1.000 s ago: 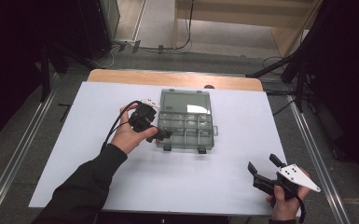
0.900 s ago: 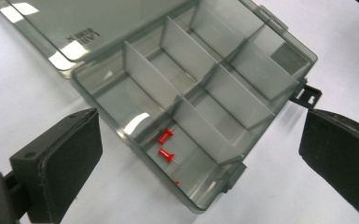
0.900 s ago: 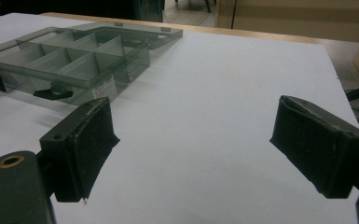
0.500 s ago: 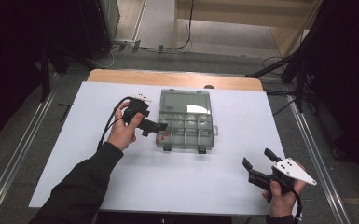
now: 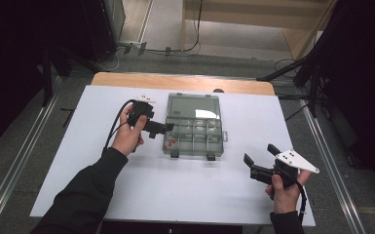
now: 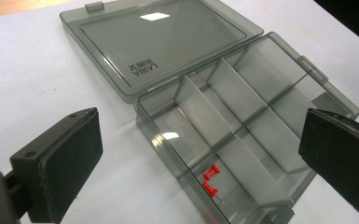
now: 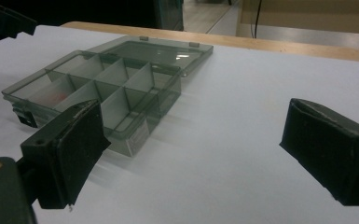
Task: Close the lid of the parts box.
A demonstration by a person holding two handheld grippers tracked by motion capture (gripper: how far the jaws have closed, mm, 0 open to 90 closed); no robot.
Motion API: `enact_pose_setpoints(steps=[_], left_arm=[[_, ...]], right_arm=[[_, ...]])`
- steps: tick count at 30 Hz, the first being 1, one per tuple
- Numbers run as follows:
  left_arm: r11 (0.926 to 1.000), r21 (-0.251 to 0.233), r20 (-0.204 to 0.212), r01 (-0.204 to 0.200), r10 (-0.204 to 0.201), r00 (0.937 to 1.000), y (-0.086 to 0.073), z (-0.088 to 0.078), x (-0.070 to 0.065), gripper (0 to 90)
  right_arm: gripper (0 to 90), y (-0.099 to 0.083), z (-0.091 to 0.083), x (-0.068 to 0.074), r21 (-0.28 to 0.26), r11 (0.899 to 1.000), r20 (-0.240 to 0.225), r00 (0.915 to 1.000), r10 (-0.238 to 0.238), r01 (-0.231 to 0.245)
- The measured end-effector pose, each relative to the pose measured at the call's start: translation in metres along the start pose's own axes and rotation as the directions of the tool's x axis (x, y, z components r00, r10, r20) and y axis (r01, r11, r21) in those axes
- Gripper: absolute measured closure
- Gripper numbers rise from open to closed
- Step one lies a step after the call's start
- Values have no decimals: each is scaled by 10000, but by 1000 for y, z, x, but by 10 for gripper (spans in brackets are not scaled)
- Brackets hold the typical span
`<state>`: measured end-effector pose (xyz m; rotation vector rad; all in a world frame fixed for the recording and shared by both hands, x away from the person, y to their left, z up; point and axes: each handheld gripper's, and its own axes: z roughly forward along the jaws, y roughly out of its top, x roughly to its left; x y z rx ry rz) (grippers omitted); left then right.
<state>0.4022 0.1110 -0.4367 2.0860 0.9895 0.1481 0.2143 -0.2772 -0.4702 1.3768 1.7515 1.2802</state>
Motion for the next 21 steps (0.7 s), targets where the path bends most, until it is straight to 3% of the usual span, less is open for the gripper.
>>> enact_pose_setpoints(steps=[6, 8, 10, 15, 21], left_arm=[[10000, -47, -74, -88, 88, 9999, 0, 6, 0, 0], [9999, -114, -458, -117, 112, 9989, 0, 9, 0, 118], [9999, -166, -610, -13, 3, 9981, 0, 10, 1, 143], [9992, -288, -563, 288, -304, 9980, 0, 9, 9, 143], [9931, -1169, -42, -61, 56, 10000, 1, 3, 10, 128]], right_arm=[[64, 11, 17, 3, -10, 9999, -273, 9996, 117, -117], [63, 15, 23, 3, -10, 10000, -293, 9996, 57, -58], [64, 19, 29, 3, 26, 10000, -411, 9991, 53, -51], [32, 28, 44, 3, 153, 9999, -663, 9978, 72, -62], [0, 36, 67, 2, 405, 9992, -820, 9966, 28, 6]])
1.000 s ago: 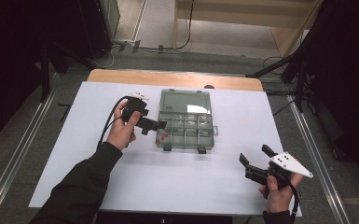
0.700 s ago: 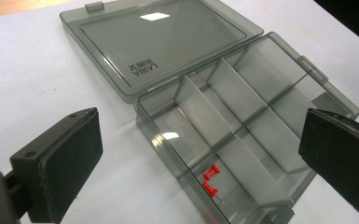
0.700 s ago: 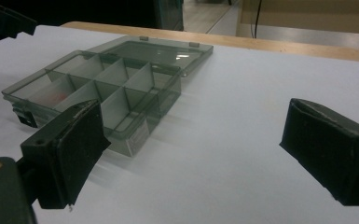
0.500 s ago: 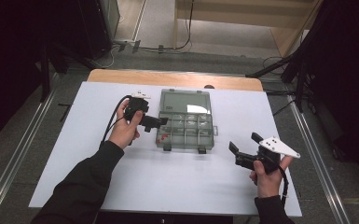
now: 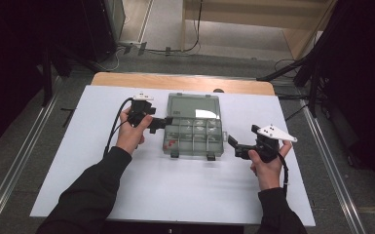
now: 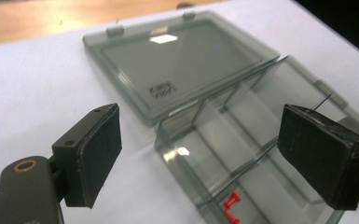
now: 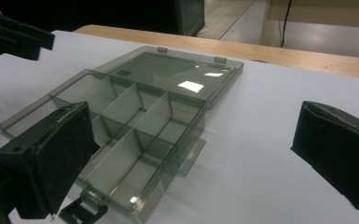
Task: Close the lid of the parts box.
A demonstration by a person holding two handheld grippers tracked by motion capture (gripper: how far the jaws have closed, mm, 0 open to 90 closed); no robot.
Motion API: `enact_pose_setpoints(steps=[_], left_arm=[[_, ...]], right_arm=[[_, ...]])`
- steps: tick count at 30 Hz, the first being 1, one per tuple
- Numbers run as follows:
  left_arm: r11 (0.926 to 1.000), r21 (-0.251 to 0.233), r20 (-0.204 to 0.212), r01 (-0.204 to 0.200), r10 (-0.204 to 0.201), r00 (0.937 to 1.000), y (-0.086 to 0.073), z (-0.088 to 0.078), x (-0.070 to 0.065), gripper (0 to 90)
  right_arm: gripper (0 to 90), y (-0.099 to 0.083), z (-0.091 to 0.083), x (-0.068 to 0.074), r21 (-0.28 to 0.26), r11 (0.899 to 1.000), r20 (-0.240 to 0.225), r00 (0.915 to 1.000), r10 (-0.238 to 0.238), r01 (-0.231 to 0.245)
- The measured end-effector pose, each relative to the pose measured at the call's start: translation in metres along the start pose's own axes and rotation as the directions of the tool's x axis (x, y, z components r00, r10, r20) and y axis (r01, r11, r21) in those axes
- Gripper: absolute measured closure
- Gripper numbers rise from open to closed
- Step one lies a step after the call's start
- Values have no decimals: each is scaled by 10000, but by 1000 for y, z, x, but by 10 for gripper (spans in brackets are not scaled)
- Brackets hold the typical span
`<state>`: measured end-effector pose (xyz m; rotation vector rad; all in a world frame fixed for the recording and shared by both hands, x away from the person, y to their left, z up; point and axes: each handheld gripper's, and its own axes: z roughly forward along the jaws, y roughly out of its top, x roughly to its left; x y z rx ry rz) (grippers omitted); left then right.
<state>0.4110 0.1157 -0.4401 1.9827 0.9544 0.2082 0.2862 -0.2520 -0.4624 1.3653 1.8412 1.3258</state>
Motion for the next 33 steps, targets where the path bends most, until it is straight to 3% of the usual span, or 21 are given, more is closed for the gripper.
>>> enact_pose_setpoints(steps=[3, 6, 11, 22, 33], left_arm=[[9996, -263, 403, -68, 78, 9992, 0, 0, 1, 84], [9998, -221, 446, -19, 29, 9990, 0, 5, 4, 54], [9987, -360, 328, 364, -352, 9988, -1, 10, 10, 37], [9972, -373, 389, 653, -638, 9972, 2, 18, 22, 0], [9947, 28, 180, 1023, -1024, 9946, 12, 30, 31, 0]], right_arm=[[0, 5, 10, -2, 87, 9999, -49, 10000, 84, -83], [0, 10, 19, -4, 49, 10000, -157, 9999, -1, 2], [0, 17, 33, -7, 122, 9999, -298, 9995, -66, 70], [0, 29, 62, -15, 459, 9989, -513, 9986, 97, -73], [29, 44, 89, -18, 922, 9957, -501, 9986, 164, -117]])
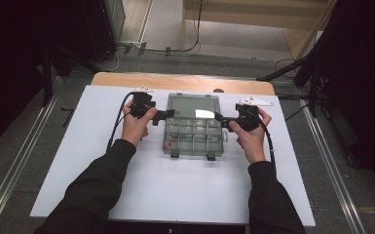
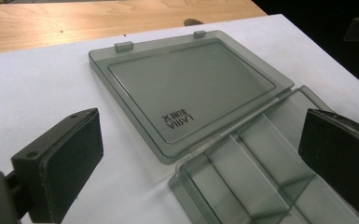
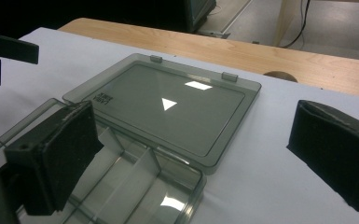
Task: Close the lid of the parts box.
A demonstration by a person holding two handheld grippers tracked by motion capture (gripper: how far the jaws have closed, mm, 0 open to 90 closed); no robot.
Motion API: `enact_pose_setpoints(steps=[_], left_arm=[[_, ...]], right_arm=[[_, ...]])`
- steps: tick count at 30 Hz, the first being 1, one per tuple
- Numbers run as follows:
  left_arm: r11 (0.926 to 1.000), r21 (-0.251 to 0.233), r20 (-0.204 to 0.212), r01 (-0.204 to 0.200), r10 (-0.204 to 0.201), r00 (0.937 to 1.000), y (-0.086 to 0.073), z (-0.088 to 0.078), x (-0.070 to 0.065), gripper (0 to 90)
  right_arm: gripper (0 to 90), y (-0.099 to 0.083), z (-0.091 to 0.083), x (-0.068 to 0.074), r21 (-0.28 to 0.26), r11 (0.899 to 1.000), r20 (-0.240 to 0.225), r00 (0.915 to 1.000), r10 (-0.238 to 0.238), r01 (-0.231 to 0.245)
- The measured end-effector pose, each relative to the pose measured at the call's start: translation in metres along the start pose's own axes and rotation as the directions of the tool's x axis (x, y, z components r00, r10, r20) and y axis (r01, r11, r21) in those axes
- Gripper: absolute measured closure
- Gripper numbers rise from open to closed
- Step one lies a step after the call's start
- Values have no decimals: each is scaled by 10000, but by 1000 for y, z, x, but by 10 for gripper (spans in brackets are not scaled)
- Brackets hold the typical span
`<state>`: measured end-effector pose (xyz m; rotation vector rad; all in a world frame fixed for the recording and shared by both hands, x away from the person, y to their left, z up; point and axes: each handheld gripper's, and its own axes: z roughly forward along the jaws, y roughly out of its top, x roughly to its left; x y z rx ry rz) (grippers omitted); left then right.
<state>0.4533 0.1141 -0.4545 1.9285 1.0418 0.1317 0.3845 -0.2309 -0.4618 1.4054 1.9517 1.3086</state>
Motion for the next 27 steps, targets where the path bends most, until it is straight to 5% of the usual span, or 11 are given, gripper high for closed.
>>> enact_pose_setpoints(steps=[13, 24, 27], left_arm=[[9959, 252, 291, 868, -875, 9957, 3, 15, 14, 47], [9892, 519, 3, 1370, -1372, 9905, 6, 27, 22, 207], [9888, 589, -81, 1368, -1366, 9906, 8, 29, 22, 311]], right_arm=[[138, 6, 26, -11, 845, 9932, 46, 9968, 799, -800], [260, 4, 43, -20, 1480, 9803, -294, 9902, 1369, -1311], [303, 4, 45, -24, 1509, 9754, -291, 9855, 1669, -1608]])
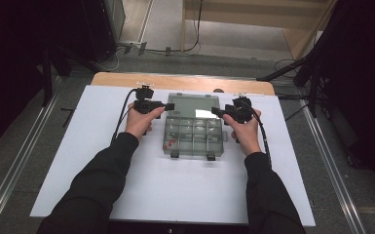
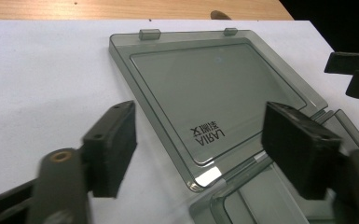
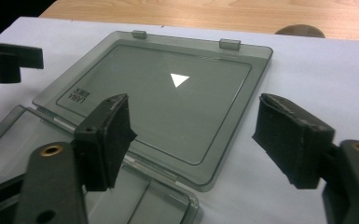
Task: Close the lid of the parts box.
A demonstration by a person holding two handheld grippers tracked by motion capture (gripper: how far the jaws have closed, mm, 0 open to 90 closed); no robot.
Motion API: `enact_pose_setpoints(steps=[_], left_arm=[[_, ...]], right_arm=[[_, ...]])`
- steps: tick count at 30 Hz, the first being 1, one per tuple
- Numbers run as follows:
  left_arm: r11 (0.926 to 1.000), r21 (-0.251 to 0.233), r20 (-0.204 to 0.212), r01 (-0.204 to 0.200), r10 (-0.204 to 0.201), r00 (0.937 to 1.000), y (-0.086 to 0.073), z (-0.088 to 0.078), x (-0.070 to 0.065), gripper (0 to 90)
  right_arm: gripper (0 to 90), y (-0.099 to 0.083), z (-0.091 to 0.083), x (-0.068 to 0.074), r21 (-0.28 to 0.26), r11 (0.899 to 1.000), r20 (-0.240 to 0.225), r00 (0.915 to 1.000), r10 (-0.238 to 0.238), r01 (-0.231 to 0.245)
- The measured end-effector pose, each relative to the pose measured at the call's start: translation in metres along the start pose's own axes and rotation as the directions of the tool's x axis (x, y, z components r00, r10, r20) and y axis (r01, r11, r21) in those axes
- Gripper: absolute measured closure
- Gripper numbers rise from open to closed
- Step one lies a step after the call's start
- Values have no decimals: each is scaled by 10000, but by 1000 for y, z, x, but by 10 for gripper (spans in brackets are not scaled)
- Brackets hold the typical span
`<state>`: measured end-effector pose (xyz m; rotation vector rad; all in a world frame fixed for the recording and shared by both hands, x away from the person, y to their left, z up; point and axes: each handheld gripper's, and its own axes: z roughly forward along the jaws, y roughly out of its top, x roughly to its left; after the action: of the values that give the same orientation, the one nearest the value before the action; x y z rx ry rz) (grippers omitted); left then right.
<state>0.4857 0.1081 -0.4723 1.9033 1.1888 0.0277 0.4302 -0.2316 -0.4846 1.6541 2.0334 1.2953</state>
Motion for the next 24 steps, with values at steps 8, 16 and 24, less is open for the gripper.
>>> enact_pose_setpoints(steps=[8, 16, 24], left_arm=[[9976, 202, -144, 664, -661, 9977, -1, 11, 1, 392], [9957, 404, 62, 838, -841, 9964, -3, 18, 4, 392], [9941, 579, 73, 919, -925, 9957, -7, 25, 4, 390]], right_arm=[[385, 1, 9, -5, 369, 9986, -49, 9993, 375, -373], [443, -2, 15, -11, 598, 9959, -263, 9972, 698, -681], [434, -2, 25, -9, 923, 9926, -100, 9967, 806, -793]])
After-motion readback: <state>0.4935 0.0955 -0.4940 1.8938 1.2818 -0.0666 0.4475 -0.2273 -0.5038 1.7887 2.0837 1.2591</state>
